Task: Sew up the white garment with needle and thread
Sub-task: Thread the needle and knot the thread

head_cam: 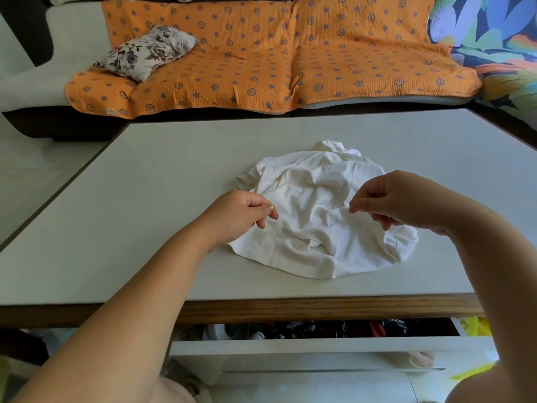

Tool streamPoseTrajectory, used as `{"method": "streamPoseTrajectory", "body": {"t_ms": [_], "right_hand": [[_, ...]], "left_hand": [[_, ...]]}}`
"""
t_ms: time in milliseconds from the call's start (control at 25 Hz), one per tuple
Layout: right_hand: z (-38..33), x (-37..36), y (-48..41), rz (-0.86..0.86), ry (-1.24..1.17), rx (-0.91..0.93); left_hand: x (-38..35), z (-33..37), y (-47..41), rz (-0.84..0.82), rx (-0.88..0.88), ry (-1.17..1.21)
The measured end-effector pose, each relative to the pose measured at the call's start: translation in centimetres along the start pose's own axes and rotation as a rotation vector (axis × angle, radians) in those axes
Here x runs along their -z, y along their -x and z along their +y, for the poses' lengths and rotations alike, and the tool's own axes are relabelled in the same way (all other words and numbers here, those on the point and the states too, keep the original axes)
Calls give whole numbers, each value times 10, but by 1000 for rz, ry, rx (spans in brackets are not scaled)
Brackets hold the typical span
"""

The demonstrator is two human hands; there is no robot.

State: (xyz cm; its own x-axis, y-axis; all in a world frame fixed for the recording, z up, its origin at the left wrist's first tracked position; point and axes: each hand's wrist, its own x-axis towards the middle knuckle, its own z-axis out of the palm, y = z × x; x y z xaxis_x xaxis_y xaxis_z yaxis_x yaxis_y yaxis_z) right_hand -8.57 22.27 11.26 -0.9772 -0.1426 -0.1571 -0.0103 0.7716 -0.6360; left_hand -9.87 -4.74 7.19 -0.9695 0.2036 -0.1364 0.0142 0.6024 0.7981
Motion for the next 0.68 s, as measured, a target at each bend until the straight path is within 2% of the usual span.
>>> {"method": "streamPoseTrajectory", "body": {"t_ms": [200,440,680], "right_hand": [[-2,-1,0,15,-8,1],[-7,-7,0,26,-36,9],[-7,-5,0,71,-124,-5]], "left_hand": [[1,-1,0,-22,35,-55],[-2,3,2,-43,57,-240],[3,1,4,-51,67,-210]]}}
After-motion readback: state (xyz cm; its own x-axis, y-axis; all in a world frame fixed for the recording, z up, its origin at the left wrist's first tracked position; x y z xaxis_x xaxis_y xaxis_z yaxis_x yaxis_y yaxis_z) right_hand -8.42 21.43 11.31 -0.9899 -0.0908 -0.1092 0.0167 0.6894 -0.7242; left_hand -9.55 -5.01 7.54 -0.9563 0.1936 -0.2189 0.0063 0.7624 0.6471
